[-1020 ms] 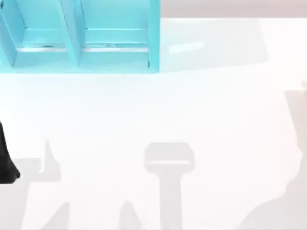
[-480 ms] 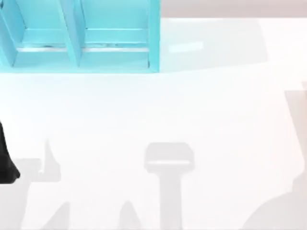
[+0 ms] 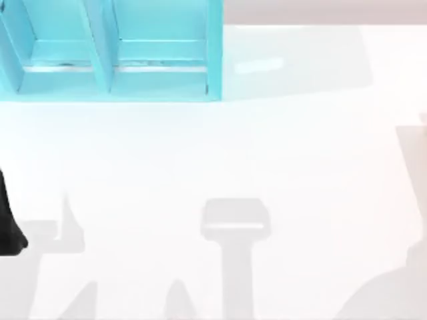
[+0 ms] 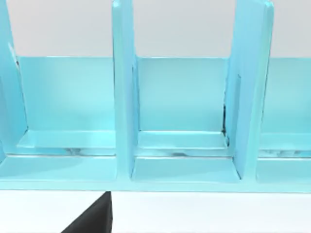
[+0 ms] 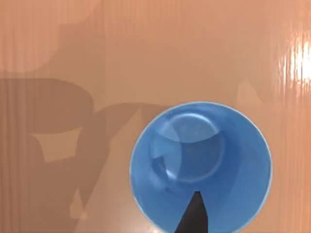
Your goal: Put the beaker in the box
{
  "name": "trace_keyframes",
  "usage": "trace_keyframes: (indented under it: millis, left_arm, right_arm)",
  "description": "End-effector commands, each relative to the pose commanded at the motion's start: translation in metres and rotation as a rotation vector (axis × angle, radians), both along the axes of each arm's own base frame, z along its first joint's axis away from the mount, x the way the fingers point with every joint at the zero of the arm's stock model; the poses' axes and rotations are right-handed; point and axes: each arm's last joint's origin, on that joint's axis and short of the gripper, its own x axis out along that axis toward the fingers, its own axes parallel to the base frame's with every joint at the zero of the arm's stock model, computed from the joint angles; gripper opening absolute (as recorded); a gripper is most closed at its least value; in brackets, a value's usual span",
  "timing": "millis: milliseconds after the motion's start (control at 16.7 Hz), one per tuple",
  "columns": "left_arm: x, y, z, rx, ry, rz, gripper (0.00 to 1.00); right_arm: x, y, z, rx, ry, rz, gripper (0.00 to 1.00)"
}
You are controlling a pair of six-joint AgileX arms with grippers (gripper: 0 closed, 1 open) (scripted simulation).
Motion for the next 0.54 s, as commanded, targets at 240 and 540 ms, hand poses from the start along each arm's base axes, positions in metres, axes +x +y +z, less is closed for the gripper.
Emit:
trace_keyframes:
  millis: [240,540]
  left_arm:
    - [0.0,0.0,0.0,0.0,0.0,0.0,1.0]
    - [0.0,0.0,0.0,0.0,0.0,0.0,1.0]
  right_arm:
    - [0.0,0.0,0.0,0.0,0.0,0.0,1.0]
    - [0.0,0.0,0.0,0.0,0.0,0.0,1.0]
